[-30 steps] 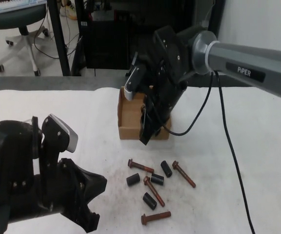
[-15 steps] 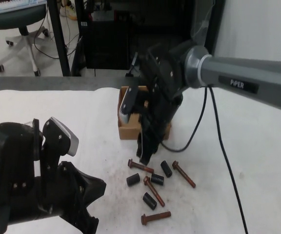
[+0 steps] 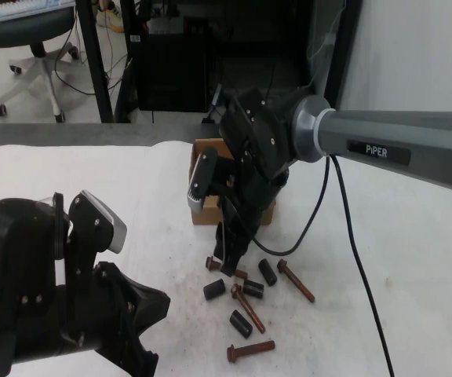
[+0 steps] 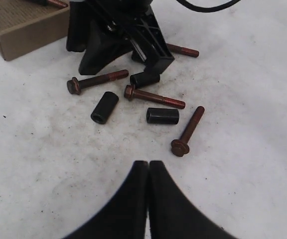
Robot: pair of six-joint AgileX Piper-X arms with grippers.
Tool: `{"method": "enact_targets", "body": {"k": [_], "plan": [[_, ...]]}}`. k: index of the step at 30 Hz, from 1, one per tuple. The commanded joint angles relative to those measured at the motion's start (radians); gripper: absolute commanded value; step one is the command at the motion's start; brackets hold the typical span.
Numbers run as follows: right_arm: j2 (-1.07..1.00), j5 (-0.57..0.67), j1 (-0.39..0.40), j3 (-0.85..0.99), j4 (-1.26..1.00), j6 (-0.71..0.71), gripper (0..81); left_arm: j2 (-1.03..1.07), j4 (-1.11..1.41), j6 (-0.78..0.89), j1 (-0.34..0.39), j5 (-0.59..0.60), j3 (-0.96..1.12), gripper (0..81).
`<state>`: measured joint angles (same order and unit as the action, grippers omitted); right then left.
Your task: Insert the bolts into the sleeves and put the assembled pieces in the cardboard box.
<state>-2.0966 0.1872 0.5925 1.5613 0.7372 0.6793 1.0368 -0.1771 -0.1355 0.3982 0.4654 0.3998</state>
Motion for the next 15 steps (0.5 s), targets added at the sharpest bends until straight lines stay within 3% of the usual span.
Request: {"method": "enact_targets", "body": {"k": [1,15], "plan": [[0.002,-0.003,0.002,0.0,-0.066,0.013,34.2,-0.013,-0.001,-0.003,0.004,0.003,0.0,0.3],[0.002,-0.003,0.002,0.0,0.063,0.013,34.2,-0.013,-0.001,-0.003,0.004,0.003,0.0,0.3]]}}
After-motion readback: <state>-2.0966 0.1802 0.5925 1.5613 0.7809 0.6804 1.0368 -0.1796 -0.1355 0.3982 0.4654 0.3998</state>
